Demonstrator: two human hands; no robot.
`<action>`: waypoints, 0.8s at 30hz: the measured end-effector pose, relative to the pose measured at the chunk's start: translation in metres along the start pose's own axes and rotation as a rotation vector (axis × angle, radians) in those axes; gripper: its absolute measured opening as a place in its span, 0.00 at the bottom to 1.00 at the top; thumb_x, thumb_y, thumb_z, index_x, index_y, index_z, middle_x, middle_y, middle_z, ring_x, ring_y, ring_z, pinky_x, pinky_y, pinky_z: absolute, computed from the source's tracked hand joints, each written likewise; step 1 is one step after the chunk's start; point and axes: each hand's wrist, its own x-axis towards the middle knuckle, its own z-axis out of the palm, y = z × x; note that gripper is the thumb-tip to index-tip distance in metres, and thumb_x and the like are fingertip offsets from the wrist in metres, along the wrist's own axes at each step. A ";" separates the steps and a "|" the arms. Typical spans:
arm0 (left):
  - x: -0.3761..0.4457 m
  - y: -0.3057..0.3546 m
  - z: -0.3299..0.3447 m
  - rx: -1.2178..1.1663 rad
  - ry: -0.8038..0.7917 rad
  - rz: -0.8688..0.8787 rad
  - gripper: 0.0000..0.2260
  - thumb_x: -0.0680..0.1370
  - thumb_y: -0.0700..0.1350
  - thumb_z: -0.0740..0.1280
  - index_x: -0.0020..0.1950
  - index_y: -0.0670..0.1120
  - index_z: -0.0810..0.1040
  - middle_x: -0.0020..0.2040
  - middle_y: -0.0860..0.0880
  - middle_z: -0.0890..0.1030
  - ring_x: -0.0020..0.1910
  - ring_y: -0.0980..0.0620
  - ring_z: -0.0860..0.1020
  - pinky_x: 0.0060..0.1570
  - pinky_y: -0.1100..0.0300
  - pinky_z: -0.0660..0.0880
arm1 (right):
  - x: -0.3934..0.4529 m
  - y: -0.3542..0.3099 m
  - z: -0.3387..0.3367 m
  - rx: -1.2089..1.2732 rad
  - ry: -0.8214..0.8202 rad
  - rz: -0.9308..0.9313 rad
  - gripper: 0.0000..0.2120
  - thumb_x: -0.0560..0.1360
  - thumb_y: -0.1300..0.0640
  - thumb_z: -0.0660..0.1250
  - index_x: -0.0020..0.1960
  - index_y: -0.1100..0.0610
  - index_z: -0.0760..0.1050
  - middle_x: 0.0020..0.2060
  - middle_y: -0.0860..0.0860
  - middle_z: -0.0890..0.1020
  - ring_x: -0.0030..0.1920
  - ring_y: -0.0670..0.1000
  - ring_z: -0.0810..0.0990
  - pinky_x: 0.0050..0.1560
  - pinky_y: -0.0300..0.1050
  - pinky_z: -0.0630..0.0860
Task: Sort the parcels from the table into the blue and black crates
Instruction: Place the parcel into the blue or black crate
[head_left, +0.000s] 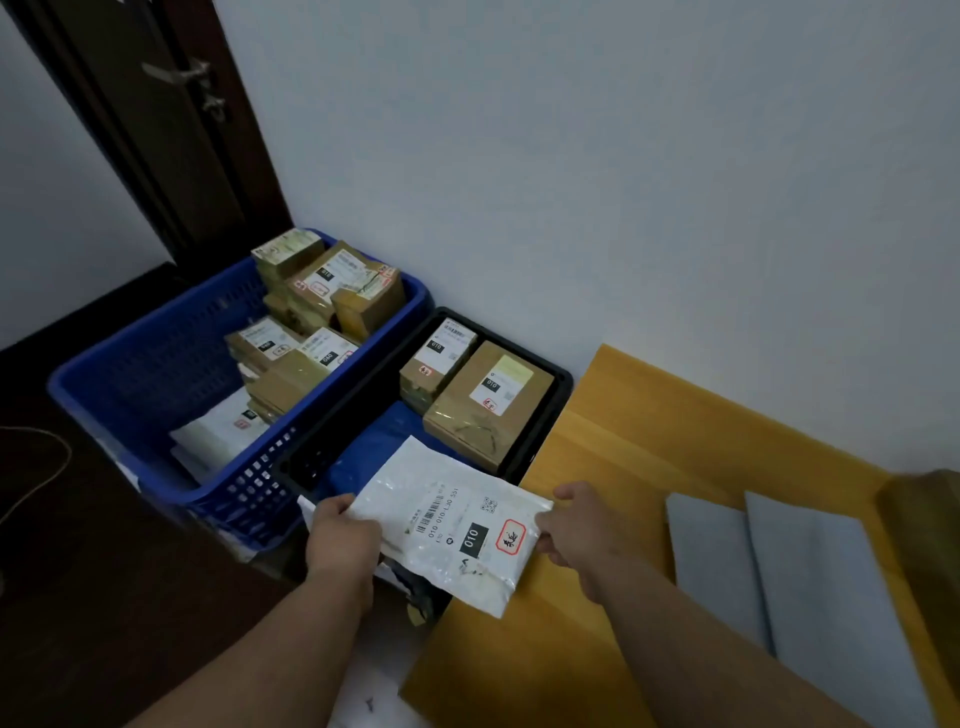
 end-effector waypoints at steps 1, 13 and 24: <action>0.007 0.004 0.000 -0.001 0.012 0.001 0.22 0.77 0.30 0.60 0.68 0.48 0.69 0.47 0.45 0.72 0.45 0.43 0.76 0.44 0.51 0.78 | 0.005 -0.006 0.004 0.006 -0.006 -0.004 0.13 0.79 0.64 0.63 0.61 0.55 0.65 0.46 0.58 0.83 0.37 0.50 0.80 0.30 0.39 0.73; 0.116 0.028 -0.016 0.255 -0.072 0.087 0.25 0.75 0.32 0.61 0.68 0.51 0.65 0.56 0.41 0.75 0.50 0.38 0.77 0.51 0.44 0.79 | 0.058 -0.043 0.082 -0.062 -0.064 0.069 0.09 0.76 0.64 0.68 0.52 0.54 0.72 0.51 0.53 0.78 0.48 0.50 0.79 0.39 0.40 0.76; 0.236 0.046 -0.023 0.554 -0.395 0.115 0.24 0.77 0.32 0.65 0.70 0.43 0.64 0.59 0.45 0.70 0.49 0.45 0.74 0.43 0.55 0.72 | 0.109 -0.047 0.194 -0.101 0.080 0.198 0.13 0.73 0.71 0.64 0.51 0.55 0.74 0.59 0.59 0.74 0.52 0.56 0.78 0.55 0.49 0.79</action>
